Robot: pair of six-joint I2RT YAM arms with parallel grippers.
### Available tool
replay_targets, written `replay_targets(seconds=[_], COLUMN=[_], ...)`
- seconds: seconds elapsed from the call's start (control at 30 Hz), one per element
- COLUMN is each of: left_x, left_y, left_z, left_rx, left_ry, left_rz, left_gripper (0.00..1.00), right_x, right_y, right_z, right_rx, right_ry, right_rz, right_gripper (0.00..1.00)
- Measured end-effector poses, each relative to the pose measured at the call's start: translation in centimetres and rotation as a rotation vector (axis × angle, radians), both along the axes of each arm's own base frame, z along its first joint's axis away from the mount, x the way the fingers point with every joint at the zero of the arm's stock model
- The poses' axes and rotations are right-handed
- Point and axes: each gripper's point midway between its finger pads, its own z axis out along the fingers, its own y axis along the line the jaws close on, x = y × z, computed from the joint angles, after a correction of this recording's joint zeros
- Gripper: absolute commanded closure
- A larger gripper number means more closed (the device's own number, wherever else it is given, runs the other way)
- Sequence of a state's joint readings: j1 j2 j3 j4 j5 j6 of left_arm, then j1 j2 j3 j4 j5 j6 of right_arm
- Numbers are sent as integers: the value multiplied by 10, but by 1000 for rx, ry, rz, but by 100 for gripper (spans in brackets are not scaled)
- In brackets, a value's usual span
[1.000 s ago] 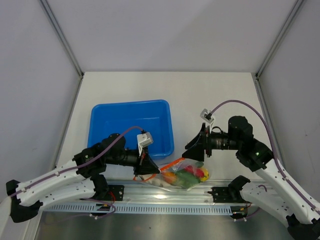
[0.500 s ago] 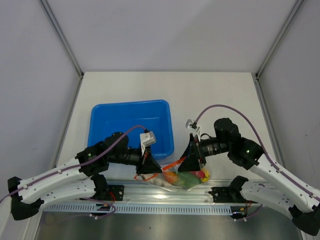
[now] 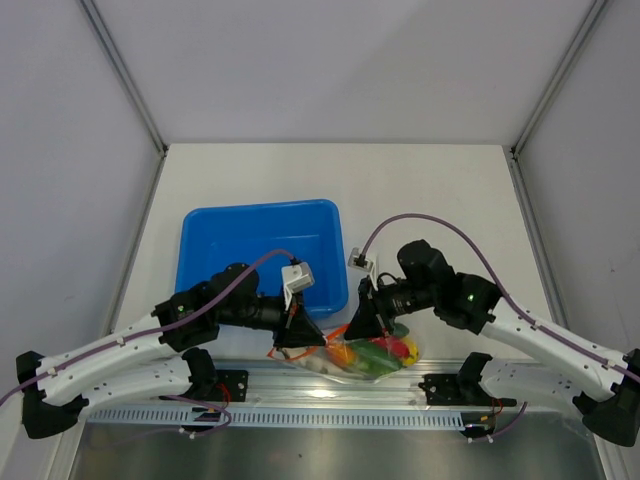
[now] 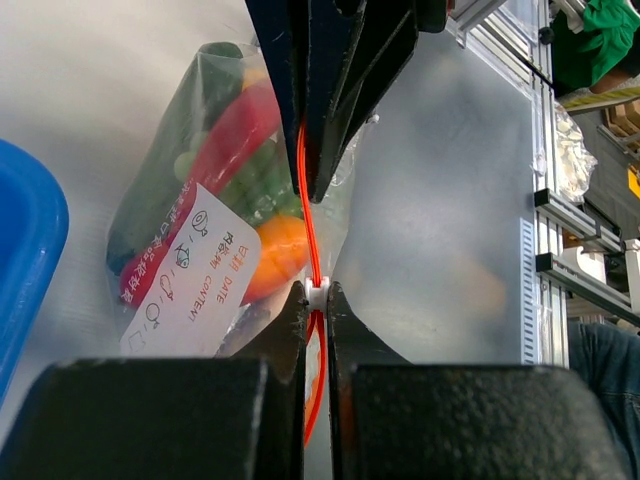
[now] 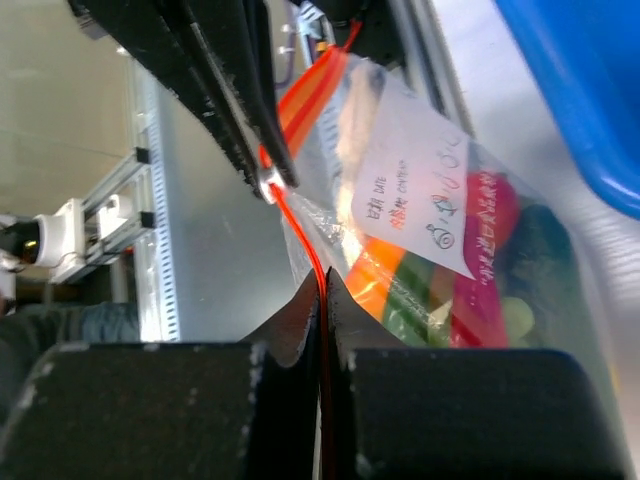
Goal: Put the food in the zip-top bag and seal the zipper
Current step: Zip the zipper food storage bag at the center of the board.
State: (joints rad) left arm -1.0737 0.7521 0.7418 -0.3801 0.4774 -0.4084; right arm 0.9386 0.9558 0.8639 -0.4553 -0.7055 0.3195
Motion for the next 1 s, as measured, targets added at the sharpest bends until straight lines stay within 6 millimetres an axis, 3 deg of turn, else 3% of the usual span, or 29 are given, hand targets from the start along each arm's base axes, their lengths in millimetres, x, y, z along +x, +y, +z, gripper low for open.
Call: replay_targets(seconds=[0.2, 0.53, 1.0], left_x=[6, 13, -4], left_y=[-1, 11, 41], left_z=[2, 5, -5], left_rx=[-1, 2, 9], left_ry=[-15, -25, 36], left_rz=[30, 111, 150], left_gripper=[99, 97, 99], right_x=[22, 72, 75], right_y=[-4, -42, -58], right_z=[-1, 8, -10], right_rx=[-37, -75, -83], right_ry=[-89, -160, -112], right_rz=[-135, -484, -599], right_gripper=[100, 100, 100])
